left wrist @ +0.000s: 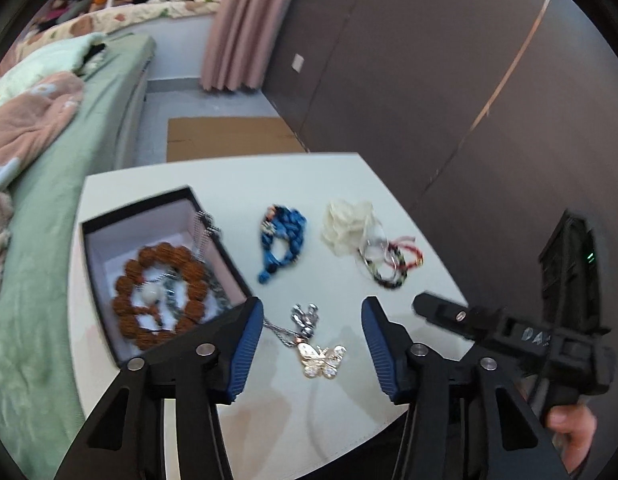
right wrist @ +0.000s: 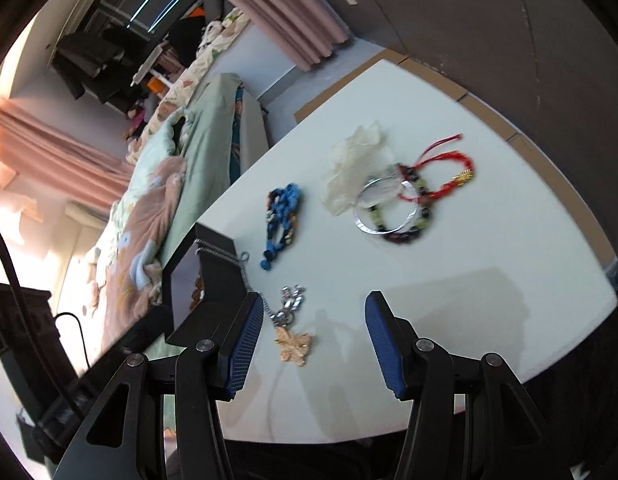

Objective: Organize jewelry
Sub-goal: 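Grasp the silver chain by its silver charm with the left gripper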

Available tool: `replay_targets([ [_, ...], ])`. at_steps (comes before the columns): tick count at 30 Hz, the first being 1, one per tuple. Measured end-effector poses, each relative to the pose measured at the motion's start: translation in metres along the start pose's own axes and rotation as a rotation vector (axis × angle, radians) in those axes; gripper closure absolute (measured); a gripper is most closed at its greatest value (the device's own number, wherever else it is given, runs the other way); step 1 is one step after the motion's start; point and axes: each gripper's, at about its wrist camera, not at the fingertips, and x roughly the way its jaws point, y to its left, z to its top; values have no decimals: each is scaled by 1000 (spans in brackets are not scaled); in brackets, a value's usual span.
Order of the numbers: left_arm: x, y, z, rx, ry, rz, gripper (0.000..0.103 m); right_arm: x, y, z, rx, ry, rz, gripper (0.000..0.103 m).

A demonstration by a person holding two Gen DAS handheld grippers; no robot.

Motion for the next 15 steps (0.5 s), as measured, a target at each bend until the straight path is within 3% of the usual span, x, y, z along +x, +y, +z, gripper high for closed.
replay_targets([
  [15, 72, -30, -7, 142, 132, 112, 52, -20, -44, 8, 81, -1, 11, 49],
])
